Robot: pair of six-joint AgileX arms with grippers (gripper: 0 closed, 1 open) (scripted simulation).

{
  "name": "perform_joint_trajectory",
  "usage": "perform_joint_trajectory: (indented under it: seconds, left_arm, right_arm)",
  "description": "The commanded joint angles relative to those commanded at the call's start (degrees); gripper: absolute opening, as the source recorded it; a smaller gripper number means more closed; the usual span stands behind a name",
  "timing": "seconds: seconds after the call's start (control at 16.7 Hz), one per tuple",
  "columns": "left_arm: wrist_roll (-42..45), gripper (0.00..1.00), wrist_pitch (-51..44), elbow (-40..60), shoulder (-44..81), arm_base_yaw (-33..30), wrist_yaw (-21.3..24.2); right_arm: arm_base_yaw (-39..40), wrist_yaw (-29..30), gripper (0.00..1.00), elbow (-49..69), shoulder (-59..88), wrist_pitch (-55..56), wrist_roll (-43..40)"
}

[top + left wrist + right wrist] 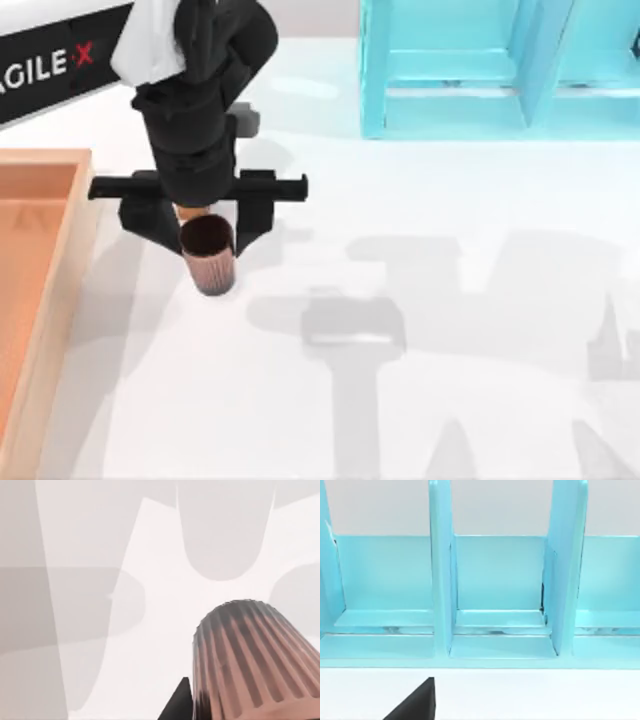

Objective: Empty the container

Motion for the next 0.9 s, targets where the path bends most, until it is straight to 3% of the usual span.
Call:
perform_joint_trajectory:
  seconds: [0.9]
  left_arm:
    - [0.11, 0.00, 9.49, -7.31, 2.18, 0.08, 0.01]
  right_arm:
    - [0.00, 0.00, 1.00, 0.00, 0.00, 0.00, 0.00]
